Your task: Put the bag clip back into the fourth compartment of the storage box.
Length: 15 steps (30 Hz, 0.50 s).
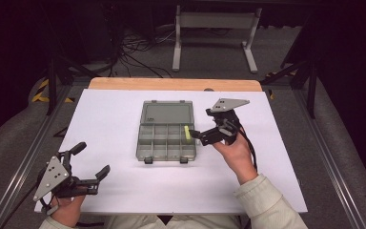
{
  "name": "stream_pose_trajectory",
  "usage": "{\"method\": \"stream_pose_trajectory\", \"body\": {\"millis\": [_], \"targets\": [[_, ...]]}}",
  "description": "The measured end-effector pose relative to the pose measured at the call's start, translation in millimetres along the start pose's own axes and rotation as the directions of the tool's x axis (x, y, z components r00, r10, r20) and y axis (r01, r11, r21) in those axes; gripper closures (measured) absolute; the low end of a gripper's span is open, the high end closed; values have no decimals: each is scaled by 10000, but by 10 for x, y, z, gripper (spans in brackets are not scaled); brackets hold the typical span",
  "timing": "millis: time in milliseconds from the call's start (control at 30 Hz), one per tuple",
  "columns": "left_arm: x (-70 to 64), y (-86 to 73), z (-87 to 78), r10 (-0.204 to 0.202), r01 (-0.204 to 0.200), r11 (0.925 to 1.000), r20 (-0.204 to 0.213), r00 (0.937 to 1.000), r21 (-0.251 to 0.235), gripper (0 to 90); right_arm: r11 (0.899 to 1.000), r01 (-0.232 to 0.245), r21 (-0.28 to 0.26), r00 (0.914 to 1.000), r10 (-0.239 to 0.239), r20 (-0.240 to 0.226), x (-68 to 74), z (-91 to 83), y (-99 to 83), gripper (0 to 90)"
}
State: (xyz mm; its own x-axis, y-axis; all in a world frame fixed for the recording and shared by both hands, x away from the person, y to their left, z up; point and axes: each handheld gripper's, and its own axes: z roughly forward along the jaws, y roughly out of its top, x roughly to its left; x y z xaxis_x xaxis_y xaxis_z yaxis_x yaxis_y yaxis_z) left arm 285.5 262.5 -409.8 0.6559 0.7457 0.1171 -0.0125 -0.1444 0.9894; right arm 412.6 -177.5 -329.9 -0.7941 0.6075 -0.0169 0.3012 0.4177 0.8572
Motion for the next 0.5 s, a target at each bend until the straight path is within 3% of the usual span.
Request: {"method": "stream_pose_trajectory", "body": {"millis": [500], "targets": [[6,7,-2,-28,28,10000,2,10000,0,1,9944,365,-993,9992,-349,170,87,-468,-252,8]]}}
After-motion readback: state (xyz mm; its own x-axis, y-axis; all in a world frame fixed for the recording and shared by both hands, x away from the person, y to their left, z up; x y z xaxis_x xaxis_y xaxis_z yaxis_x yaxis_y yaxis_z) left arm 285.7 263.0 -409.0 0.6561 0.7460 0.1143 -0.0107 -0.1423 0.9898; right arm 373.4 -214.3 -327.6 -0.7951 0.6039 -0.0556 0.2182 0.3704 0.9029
